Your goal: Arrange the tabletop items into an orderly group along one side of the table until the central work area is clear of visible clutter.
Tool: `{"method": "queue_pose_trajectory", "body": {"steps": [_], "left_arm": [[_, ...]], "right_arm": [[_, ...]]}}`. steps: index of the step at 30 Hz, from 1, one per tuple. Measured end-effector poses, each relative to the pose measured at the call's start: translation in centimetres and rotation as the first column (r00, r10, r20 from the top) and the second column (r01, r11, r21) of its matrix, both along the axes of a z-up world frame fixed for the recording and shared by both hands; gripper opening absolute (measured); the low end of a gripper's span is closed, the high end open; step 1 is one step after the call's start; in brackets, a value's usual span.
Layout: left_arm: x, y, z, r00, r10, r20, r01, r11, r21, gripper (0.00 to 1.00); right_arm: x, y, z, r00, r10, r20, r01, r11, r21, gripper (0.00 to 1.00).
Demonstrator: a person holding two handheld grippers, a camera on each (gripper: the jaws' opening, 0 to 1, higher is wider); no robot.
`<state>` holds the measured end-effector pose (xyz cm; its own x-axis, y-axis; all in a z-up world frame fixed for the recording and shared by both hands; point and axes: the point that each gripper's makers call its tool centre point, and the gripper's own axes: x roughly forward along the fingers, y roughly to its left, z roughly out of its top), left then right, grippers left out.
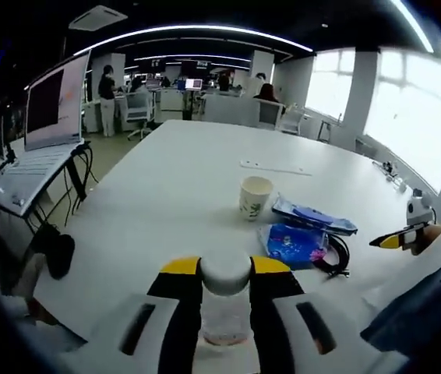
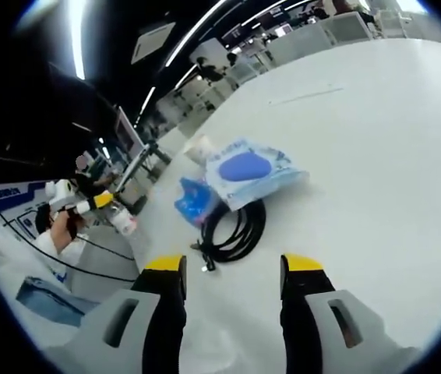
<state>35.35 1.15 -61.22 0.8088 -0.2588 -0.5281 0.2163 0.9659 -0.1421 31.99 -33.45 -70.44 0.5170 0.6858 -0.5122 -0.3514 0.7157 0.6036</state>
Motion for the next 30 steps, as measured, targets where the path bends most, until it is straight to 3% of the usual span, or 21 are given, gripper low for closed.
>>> {"method": "queue_pose_trajectory", "body": {"steps": [6,18,26,30], "left_arm": [[2.1,-0.4,1.4,0.998,0.008,0.063,-0.010,1.000,0.025,0.20],[10.8,-2.3,4.6,0.991,-0.050,0.126,0.048,0.999,0.023,0.20],[15.7,-3.0,4.6,0.989,-0.072,0.132,0.069,0.997,0.029,0.20],[17.9,-3.0,4.4,0.990,-0.062,0.130,0.062,0.998,0.002,0.21]], "right_arm": [[-0.1,0.1,-0.2,1.000,0.004,-0.006,-0.004,1.000,0.000,0.47],[-0.1,0.1,-0.1,1.000,-0.003,-0.003,0.003,1.000,0.015,0.47],[0.4,-1.2,0.2,0.998,-0.067,-0.022,0.068,0.995,0.068,0.47],[0.9,-1.8,0.3,0.997,-0.078,-0.017,0.079,0.994,0.070,0.47]]}}
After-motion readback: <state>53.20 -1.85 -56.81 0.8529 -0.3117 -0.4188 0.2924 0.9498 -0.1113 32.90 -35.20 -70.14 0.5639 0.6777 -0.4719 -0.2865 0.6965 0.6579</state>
